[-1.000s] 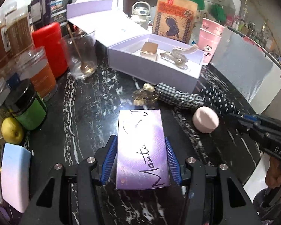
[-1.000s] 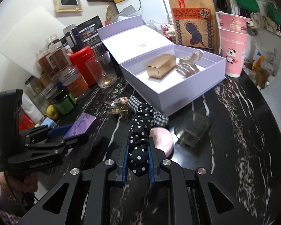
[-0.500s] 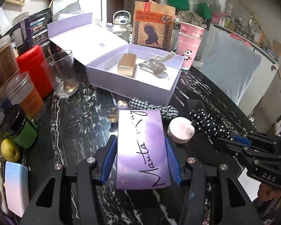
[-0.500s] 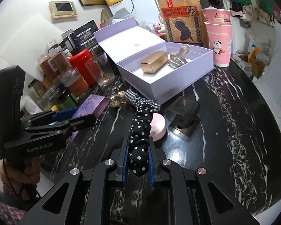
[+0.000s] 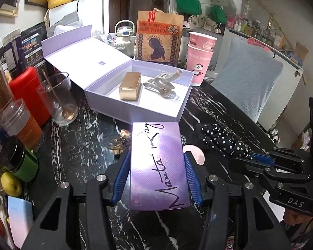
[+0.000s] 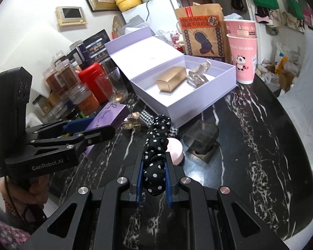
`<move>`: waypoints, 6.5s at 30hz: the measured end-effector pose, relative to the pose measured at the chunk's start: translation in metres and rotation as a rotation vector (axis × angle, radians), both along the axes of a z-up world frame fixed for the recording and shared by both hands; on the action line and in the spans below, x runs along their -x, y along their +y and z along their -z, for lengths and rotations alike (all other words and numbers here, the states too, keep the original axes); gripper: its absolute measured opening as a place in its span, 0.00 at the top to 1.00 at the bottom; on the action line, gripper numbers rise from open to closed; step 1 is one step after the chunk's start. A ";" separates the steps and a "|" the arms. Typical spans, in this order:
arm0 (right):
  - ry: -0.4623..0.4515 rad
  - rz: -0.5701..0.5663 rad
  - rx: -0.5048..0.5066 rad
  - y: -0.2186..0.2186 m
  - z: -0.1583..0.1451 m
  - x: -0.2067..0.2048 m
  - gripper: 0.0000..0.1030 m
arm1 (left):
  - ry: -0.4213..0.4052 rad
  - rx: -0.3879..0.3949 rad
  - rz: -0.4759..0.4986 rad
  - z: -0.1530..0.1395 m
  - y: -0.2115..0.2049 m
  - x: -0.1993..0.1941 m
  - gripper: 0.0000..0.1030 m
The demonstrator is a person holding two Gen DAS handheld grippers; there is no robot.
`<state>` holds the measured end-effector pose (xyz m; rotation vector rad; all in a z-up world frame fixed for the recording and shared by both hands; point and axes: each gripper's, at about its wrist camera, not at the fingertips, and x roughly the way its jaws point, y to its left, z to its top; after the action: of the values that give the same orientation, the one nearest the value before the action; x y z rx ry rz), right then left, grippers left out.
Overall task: Organize rigid objects
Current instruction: 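Carry the card with the left tool while the right tool carries the scrunchie toward the lavender box, then lower the card into the lavender box with the left tool while the right tool lowers the scrunchie, then open both tools and withdraw them from the lavender box over the table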
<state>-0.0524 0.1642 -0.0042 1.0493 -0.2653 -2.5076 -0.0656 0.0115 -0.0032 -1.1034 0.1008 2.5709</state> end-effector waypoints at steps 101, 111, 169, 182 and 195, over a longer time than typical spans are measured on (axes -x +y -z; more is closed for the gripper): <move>-0.054 -0.006 -0.167 -0.002 -0.008 0.271 0.83 | -0.100 0.083 0.069 0.023 0.030 0.266 0.51; -0.074 0.001 -0.186 -0.001 0.002 0.276 0.83 | -0.128 0.108 0.058 0.036 0.034 0.271 0.50; 0.074 0.132 -0.250 0.015 -0.069 0.195 0.44 | -0.026 0.095 -0.057 -0.029 0.013 0.217 0.01; 0.132 0.129 -0.258 0.002 -0.087 0.164 0.39 | 0.030 0.072 -0.080 -0.054 -0.002 0.183 0.01; 0.162 0.107 -0.234 -0.004 -0.095 0.123 0.39 | 0.068 0.064 -0.087 -0.069 -0.010 0.137 0.01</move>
<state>-0.1752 0.1600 0.0908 0.9310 0.0203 -2.7534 -0.2028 0.0018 0.0659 -1.0651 0.1552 2.7008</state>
